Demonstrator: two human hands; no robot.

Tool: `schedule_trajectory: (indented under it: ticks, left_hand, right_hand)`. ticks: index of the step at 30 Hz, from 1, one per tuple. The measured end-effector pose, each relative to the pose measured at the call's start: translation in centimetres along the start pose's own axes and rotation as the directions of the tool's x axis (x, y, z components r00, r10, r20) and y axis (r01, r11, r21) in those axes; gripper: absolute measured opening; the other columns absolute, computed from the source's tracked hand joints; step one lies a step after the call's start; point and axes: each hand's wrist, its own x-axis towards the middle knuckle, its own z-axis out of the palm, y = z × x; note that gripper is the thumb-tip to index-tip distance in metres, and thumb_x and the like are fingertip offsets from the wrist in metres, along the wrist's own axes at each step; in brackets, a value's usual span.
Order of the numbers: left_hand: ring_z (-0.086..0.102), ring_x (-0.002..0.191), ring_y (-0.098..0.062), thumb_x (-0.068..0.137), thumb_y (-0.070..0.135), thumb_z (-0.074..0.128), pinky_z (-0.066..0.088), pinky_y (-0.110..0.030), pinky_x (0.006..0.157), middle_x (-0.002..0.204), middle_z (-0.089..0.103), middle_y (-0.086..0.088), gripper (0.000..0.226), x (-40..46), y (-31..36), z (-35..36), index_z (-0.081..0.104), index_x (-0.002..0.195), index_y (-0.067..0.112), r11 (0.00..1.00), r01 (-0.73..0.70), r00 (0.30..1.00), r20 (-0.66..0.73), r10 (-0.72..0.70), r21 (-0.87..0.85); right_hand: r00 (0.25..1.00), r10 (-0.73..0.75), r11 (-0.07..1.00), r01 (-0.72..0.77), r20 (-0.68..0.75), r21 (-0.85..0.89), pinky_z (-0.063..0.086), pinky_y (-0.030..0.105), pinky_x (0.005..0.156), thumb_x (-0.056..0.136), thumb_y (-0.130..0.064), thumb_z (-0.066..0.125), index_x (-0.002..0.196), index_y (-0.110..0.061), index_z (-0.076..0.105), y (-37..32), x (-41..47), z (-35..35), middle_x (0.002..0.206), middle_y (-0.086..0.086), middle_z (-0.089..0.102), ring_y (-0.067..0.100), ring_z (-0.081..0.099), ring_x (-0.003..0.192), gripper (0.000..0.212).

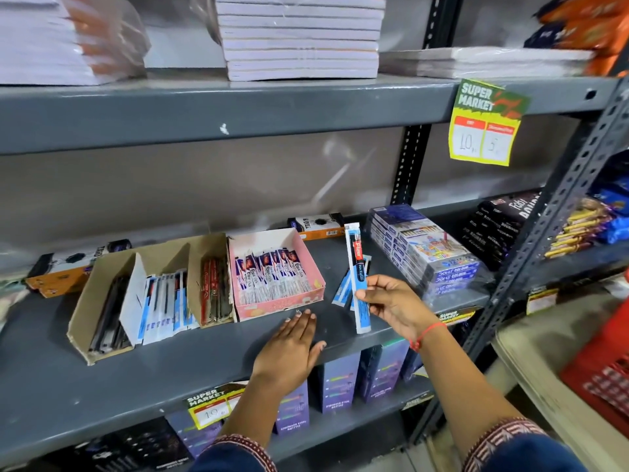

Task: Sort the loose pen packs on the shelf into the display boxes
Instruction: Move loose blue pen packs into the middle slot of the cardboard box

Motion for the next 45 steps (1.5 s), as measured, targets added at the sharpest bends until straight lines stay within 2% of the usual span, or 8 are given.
schedule_trajectory:
  ticks: [8,15,22,28,37,40,42,45]
  left_hand:
    - [0.007,0.142,-0.017,0.1,0.041,0.018,-0.005,-0.026,0.111,0.156,0.01,-0.006,0.055,-0.6,0.2,-0.5,0.01,0.146,0.011,0.999,0.033,0.999,-0.024,-0.033,-0.031]
    - [0.013,0.141,-0.017,0.101,0.037,0.023,-0.001,-0.025,0.113,0.155,0.016,-0.007,0.053,-5.0,-2.0,-1.1,0.015,0.146,0.011,0.993,0.113,0.992,-0.048,-0.114,-0.012]
    - [0.011,0.142,-0.016,0.101,0.039,0.02,0.0,-0.025,0.113,0.156,0.014,-0.005,0.053,-11.4,-7.1,-1.7,0.013,0.146,0.012,0.961,0.274,0.96,-0.065,-0.271,0.045]
    - [0.008,0.142,-0.014,0.101,0.04,0.018,-0.002,-0.023,0.112,0.156,0.011,-0.003,0.054,-16.2,-12.6,-2.3,0.01,0.146,0.014,0.92,0.389,0.92,-0.063,-0.387,0.042]
    - [0.009,0.142,-0.017,0.1,0.043,0.017,0.004,-0.027,0.114,0.156,0.012,-0.006,0.058,-18.9,-18.8,-2.7,0.009,0.146,0.01,0.912,0.404,0.915,-0.051,-0.401,0.066]
    - [0.011,0.142,-0.017,0.1,0.043,0.019,0.007,-0.027,0.114,0.156,0.015,-0.006,0.057,-18.8,-19.6,-2.8,0.011,0.146,0.011,0.921,0.386,0.92,-0.087,-0.381,0.045]
    - [0.01,0.142,-0.016,0.1,0.04,0.018,0.003,-0.026,0.114,0.156,0.014,-0.005,0.054,-18.9,-19.7,-2.8,0.01,0.146,0.012,0.931,0.364,0.927,-0.102,-0.361,0.013]
    - [0.011,0.142,-0.016,0.101,0.036,0.02,0.0,-0.024,0.113,0.155,0.015,-0.005,0.051,-19.2,-19.5,-2.7,0.013,0.146,0.013,0.934,0.35,0.923,-0.145,-0.356,-0.069]
  right_hand:
    - [0.997,-0.019,0.996,0.025,0.076,-0.09,0.045,0.017,0.062,0.079,0.003,0.066,0.078,-0.018,0.064,0.2,0.5,0.7,0.057,-0.011,0.071,-0.002,0.066,0.055,0.021]
    - [0.98,-0.058,0.984,0.088,0.192,-0.152,0.049,0.012,0.052,0.077,0.002,0.069,0.081,-0.023,0.059,0.4,1.9,5.9,0.056,-0.013,0.07,-0.004,0.064,0.052,0.027]
    - [0.948,-0.101,0.973,0.158,0.3,-0.17,0.04,0.011,0.038,0.079,0.004,0.068,0.063,-0.018,0.049,1.7,1.5,14.7,0.045,-0.01,0.054,0.003,0.045,0.041,0.033]
    - [0.929,-0.023,0.95,0.135,0.368,-0.282,0.038,0.007,0.041,0.082,0.013,0.058,0.072,-0.016,0.056,3.6,0.4,21.5,0.066,0.003,0.057,0.002,0.054,0.051,0.031]
    - [0.991,-0.019,0.866,0.082,0.133,-0.492,0.038,0.016,0.046,0.078,0.022,0.052,0.086,-0.008,0.052,7.3,0.1,28.6,0.067,0.002,0.045,0.01,0.043,0.057,0.031]
    - [0.997,-0.079,0.875,0.075,0.013,-0.478,0.043,0.008,0.042,0.078,0.025,0.048,0.081,-0.005,0.052,7.9,0.7,30.0,0.071,0.006,0.049,0.012,0.051,0.051,0.03]
    - [0.992,-0.126,0.844,0.089,-0.033,-0.529,0.055,0.022,0.062,0.079,0.023,0.048,0.083,-0.002,0.056,8.4,1.6,30.7,0.081,0.013,0.055,0.02,0.059,0.067,0.027]
    - [0.979,-0.169,0.756,0.057,-0.112,-0.652,0.052,0.039,0.091,0.081,0.017,0.049,0.092,-0.003,0.063,8.8,2.3,31.7,0.096,0.019,0.06,0.03,0.061,0.092,0.027]
